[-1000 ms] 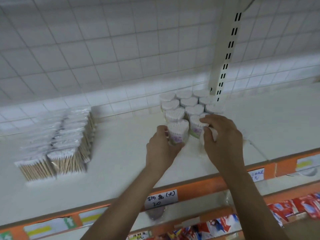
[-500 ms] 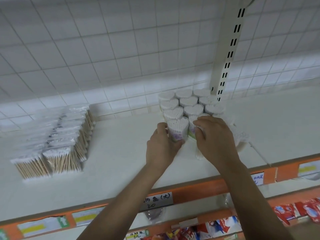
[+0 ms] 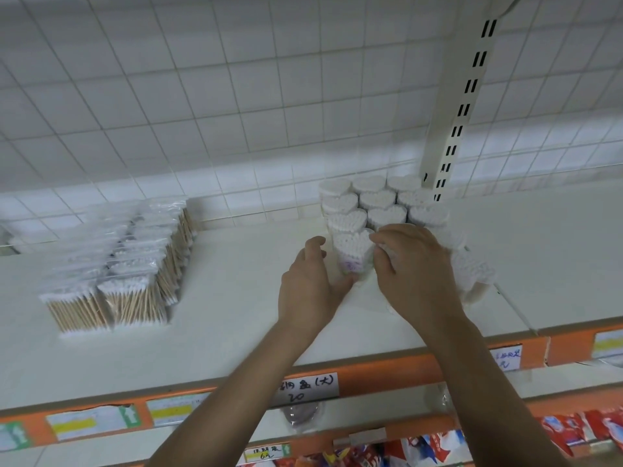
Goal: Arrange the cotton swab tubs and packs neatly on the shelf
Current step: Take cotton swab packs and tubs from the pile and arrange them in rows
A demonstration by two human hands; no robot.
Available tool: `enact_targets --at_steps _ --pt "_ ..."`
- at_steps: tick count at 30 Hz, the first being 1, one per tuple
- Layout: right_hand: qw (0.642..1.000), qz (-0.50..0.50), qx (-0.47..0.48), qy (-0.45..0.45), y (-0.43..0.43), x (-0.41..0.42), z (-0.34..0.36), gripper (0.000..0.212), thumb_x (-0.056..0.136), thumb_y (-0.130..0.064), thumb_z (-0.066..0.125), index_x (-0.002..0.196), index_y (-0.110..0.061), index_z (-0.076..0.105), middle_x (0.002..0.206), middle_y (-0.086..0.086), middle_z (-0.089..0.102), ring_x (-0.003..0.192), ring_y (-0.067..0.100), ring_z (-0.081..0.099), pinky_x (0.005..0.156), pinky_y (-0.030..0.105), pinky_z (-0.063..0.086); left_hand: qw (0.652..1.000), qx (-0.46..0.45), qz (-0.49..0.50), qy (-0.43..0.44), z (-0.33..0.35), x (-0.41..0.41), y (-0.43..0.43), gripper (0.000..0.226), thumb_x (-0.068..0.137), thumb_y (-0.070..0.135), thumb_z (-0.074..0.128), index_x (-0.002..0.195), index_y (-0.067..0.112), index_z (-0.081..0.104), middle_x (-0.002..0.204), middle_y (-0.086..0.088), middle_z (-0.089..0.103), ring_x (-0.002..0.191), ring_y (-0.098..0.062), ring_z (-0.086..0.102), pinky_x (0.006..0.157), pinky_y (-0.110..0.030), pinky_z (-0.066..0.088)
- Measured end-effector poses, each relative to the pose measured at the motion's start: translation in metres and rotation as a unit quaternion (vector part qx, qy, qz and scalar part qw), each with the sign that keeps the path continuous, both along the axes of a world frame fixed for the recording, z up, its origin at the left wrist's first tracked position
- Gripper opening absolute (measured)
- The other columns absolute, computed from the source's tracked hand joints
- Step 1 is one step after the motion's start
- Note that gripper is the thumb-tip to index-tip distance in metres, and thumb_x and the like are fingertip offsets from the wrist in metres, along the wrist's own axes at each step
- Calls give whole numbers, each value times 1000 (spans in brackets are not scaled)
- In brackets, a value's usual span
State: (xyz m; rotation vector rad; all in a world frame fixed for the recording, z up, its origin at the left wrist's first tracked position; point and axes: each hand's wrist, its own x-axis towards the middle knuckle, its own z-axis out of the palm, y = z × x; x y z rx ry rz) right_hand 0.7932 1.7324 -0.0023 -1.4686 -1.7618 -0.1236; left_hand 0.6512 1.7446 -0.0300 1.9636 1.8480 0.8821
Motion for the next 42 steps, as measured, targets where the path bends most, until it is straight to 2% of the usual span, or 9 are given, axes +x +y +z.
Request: enact_targets --at_steps 6,12,17,21,24,29,34,39,42 --pt "997 70 -14 -10 -4 -47 4 24 78 -13 56 96 -6 70 97 9 69 94 31 63 82 33 47 996 78 8 45 19 -36 -20 54 84 31 67 132 19 46 125 -1 56 107 -19 58 86 -32 44" --pt "990 137 -26 -37 -13 -116 4 28 77 -12 57 101 -6 69 103 10 69 98 32 62 87 37 48 975 183 53 118 26 -104 -47 43 78 17 72 118 11 61 110 -8 65 97 -30 62 72 -37 54" --pt "981 187 -11 -42 -28 -192 9 27 74 -13 57 98 -8 70 101 9 69 95 27 59 87 24 37 957 218 102 162 31 -181 -77 42 84 32 50 115 9 63 107 -9 66 102 -29 61 84 -33 51" --pt "970 240 -11 -37 -49 -271 14 25 74 -11 55 94 -8 70 98 10 68 91 31 61 85 25 37 950 217 142 177 32 -259 -106 42 86 34 46 114 8 64 106 -8 67 107 -32 60 87 -37 52" --pt "958 281 -40 -31 -66 -334 12 31 77 -14 51 101 -9 69 106 10 67 100 33 59 91 29 40 944 197 186 190 29 -323 -125 43 88 37 44 114 9 65 107 -8 68 108 -32 60 86 -39 53" --pt "944 323 -52 -41 -85 -429 6 31 78 -7 60 108 -5 67 111 14 65 103 35 59 93 25 30 935 156 239 211 25 -414 -154 48 88 42 41 116 9 63 109 -10 67 105 -34 60 80 -43 54" --pt "923 365 -95 -72 -100 -506 1 37 89 -12 55 125 -11 58 133 8 52 124 25 42 104 24 24 920 122 294 230 22 -484 -177 54 84 45 40 117 9 62 111 -12 66 104 -36 60 73 -43 53" --pt "900 406 -107 -120 -90 -564 -2 42 91 -15 50 133 -13 49 141 6 42 130 21 34 106 21 18 915 69 337 211 14 -536 -177 53 86 37 61 130 7 53 129 -18 55 120 -40 48 88 -49 47" --pt "885 430 -127 -124 -75 -595 -1 43 92 -17 51 134 -14 47 141 5 41 130 20 34 106 20 18 909 29 354 220 15 -563 -171 60 89 41 56 140 12 41 141 -14 43 131 -35 36 97 -46 40"
